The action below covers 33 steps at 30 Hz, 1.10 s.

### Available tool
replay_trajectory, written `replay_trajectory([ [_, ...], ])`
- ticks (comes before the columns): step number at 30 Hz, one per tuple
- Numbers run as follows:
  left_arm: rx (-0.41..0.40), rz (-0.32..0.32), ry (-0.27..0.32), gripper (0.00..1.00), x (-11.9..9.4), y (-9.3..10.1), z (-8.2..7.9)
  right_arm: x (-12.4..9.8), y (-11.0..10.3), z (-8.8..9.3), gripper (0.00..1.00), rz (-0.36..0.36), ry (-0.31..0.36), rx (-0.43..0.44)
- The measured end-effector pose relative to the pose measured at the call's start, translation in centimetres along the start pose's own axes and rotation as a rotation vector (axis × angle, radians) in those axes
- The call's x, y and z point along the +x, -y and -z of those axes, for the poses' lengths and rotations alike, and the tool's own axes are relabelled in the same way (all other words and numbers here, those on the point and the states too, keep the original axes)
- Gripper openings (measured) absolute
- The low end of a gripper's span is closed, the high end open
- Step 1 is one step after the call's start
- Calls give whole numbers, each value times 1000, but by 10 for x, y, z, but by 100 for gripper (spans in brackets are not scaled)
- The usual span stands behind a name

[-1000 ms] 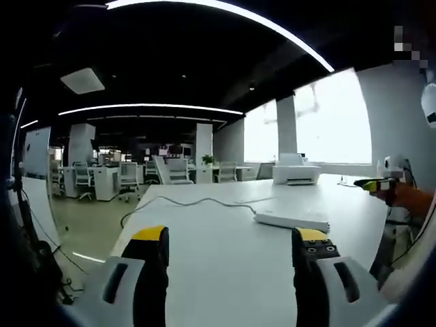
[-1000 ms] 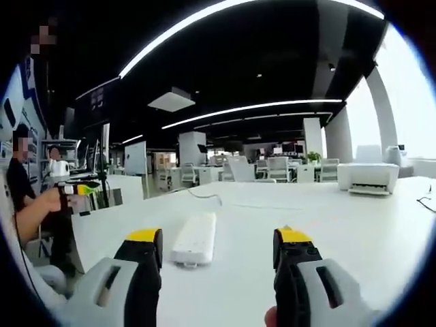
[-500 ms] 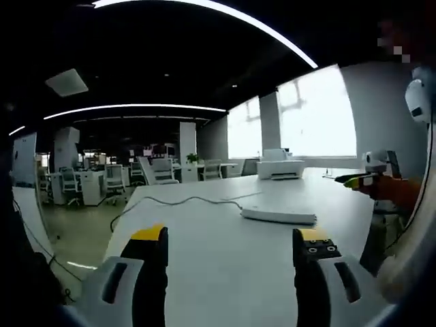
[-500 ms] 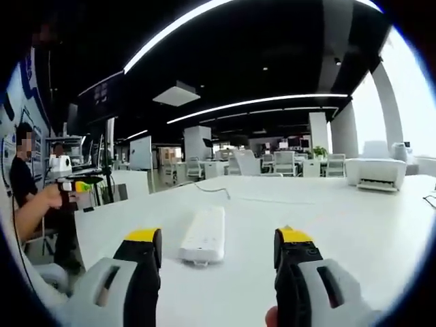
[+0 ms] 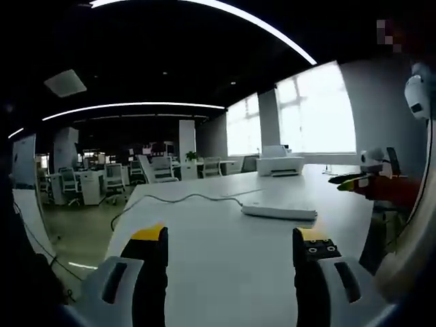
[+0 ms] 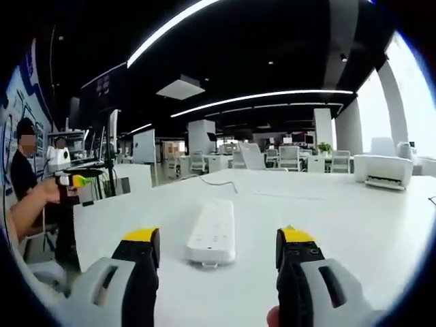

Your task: Pick up the power strip scattered on the table, fix it on the side mounting bracket of the table, and press the switch

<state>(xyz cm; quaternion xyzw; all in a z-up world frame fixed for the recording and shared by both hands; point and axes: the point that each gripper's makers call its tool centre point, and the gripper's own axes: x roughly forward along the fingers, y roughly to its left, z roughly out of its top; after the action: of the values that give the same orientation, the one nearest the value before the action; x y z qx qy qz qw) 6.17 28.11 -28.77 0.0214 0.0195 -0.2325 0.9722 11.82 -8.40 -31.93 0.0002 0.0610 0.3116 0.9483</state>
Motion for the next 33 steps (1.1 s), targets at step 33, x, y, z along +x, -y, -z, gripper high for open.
replay_trajectory([
  [33, -17, 11, -8, 78, 2, 8, 6, 49, -9, 39, 73, -23, -118, -18],
])
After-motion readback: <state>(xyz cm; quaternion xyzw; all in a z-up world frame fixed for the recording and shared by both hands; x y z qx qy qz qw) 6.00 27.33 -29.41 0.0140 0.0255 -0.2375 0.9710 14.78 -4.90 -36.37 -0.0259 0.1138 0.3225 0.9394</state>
